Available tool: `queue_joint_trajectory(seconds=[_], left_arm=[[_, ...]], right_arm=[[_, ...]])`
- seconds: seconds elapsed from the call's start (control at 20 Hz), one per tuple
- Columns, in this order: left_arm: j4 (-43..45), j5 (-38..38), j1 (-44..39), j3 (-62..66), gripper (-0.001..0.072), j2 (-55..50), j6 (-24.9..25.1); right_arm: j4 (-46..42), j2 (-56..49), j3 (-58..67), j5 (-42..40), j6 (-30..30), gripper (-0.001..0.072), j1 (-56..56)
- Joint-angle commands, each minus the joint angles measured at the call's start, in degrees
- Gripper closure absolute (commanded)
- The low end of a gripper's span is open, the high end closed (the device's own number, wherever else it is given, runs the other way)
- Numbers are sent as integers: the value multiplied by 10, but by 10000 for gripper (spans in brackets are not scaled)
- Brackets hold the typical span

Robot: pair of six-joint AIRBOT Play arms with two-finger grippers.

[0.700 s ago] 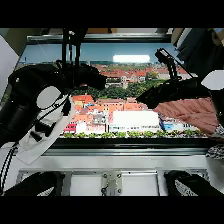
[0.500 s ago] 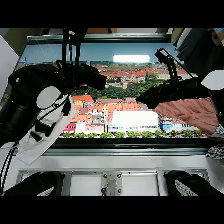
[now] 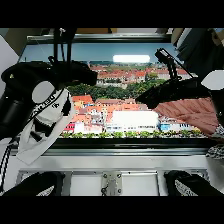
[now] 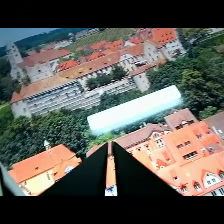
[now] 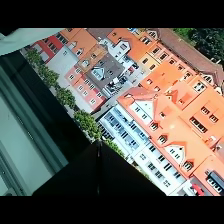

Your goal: Fold the clothes and pants, and hang the long-sleeved shirts on hangers.

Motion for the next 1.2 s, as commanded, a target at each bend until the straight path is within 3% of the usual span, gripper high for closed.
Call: queue_joint_trajectory(seconds=[0.0,0.15,0.4,0.55,0.8,0.85,0.95,1.0,1.15], left_arm=[[6,-81,75,-1,-12,-8,6],[6,-114,156,-49,6,-33,6],[9,-16,242,-212,6,-120,9],[50,31,259,-238,6,-189,7],[88,32,258,-211,7,-242,7],[99,41,258,-211,41,-243,5],[117,42,259,-211,415,-242,2],[116,38,258,-210,666,-241,3],[86,28,228,-210,690,-194,3]], right_arm=[[0,0,0,0,0,690,0],[0,0,0,0,0,690,0],[0,0,0,0,0,690,0],[0,0,0,0,0,690,0],[0,0,0,0,0,690,0],[0,0,0,0,0,690,0],[0,-1,0,0,0,690,0],[0,0,0,0,0,690,0],[0,-1,0,0,0,690,0]])
